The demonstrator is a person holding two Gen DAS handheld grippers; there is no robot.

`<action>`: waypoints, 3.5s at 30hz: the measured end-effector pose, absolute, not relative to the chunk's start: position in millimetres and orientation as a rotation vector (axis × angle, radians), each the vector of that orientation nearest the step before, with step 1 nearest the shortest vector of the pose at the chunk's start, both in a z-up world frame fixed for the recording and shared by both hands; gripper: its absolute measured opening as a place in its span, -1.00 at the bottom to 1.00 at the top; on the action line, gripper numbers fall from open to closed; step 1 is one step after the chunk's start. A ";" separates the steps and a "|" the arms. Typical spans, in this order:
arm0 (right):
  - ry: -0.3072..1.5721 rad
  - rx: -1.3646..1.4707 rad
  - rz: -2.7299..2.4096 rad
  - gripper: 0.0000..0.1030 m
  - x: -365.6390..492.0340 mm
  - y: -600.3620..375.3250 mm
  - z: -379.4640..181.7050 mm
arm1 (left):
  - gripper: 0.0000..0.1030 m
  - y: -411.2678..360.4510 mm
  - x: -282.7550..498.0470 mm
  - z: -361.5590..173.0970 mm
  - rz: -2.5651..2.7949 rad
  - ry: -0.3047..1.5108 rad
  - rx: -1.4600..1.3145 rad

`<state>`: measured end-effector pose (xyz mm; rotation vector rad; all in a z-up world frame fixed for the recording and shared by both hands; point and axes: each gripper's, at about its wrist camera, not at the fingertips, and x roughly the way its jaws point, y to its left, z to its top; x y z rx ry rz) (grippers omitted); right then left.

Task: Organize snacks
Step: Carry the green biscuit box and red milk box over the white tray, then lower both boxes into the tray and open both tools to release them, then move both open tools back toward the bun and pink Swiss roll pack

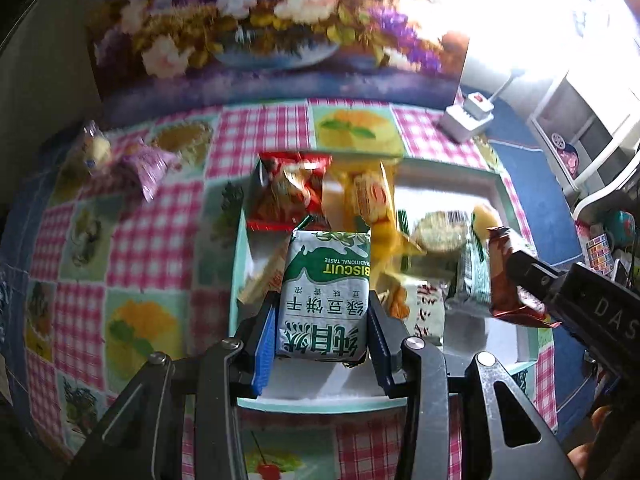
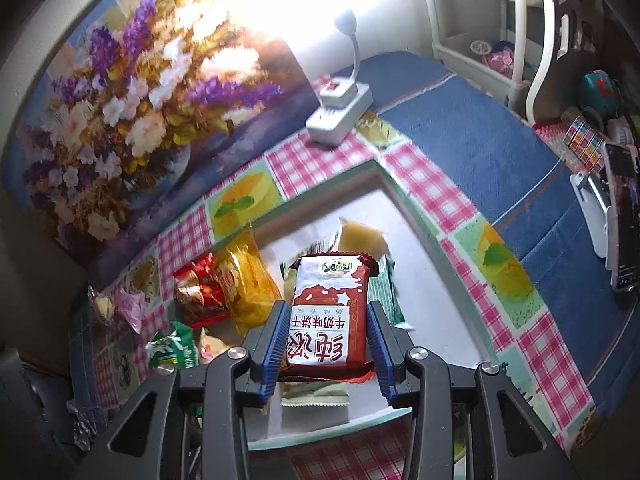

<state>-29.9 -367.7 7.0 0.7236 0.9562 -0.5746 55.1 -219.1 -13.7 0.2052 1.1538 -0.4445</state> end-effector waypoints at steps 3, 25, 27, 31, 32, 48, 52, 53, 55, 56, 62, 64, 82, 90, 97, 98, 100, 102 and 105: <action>0.991 0.742 -0.567 -0.18 -28.1 -368.0 -5.0 | -0.17 -219.4 56.6 -23.3 -0.435 1.185 0.204; 1.119 0.755 -0.570 -0.19 -19.6 -367.7 -40.6 | -0.17 -219.4 61.9 -50.5 -0.431 1.292 0.216; 1.125 0.753 -0.567 -0.19 -18.3 -366.9 -42.3 | -0.17 -219.7 62.1 -54.0 -0.431 1.301 0.221; 1.131 0.748 -0.564 -0.19 -17.2 -365.1 -43.5 | -0.17 -221.2 62.8 -59.8 -0.431 1.316 0.215; 1.131 0.748 -0.565 -0.19 -17.0 -365.0 -43.4 | -0.17 -221.1 62.8 -59.7 -0.431 1.316 0.213; 1.105 0.737 -0.567 -0.10 -18.8 -367.4 -33.1 | 0.31 -216.5 65.9 -34.5 -0.445 1.260 0.185; 1.074 0.731 -0.561 -0.02 -20.5 -366.0 -22.4 | 0.32 -212.3 67.0 -20.5 -0.435 1.216 0.157; 1.064 0.728 -0.559 -0.02 -20.7 -365.1 -19.0 | 0.33 -210.9 67.3 -16.8 -0.431 1.204 0.151; 1.046 0.719 -0.558 -0.02 -20.9 -363.7 -11.9 | 0.42 -206.0 67.9 -8.7 -0.412 1.174 0.136; 1.039 0.715 -0.557 -0.02 -21.3 -363.0 -8.8 | 0.44 -203.3 68.5 -5.4 -0.401 1.162 0.130; 1.017 0.680 -0.541 0.25 -18.0 -356.3 3.9 | 0.70 -176.6 80.0 5.7 -0.279 1.107 0.086; 1.023 0.671 -0.529 0.37 -15.1 -352.7 3.7 | 0.70 -163.6 86.7 6.2 -0.229 1.101 0.056; 1.057 0.577 -0.464 1.00 0.8 -325.0 -0.6 | 0.88 -59.9 118.8 -12.8 0.098 1.132 -0.142; 1.049 0.546 -0.420 1.00 8.0 -310.9 0.1 | 0.88 -57.0 122.4 -15.4 0.077 1.146 -0.163; 0.991 0.519 -0.293 1.00 24.5 -277.6 6.6 | 0.88 -43.3 125.3 -10.8 0.095 1.131 -0.145; 0.984 0.502 -0.285 1.00 27.4 -271.3 7.5 | 0.88 -41.2 125.9 -10.3 0.099 1.127 -0.140; 0.964 0.474 -0.260 1.00 32.6 -259.3 9.7 | 0.88 -36.0 127.2 -9.6 0.110 1.122 -0.129; 0.942 0.460 -0.236 1.00 36.2 -250.4 10.2 | 0.88 -30.6 128.0 -9.2 0.122 1.118 -0.122; 0.925 0.434 -0.214 1.00 42.0 -237.2 9.7 | 0.88 -23.1 129.3 -9.9 0.130 1.119 -0.131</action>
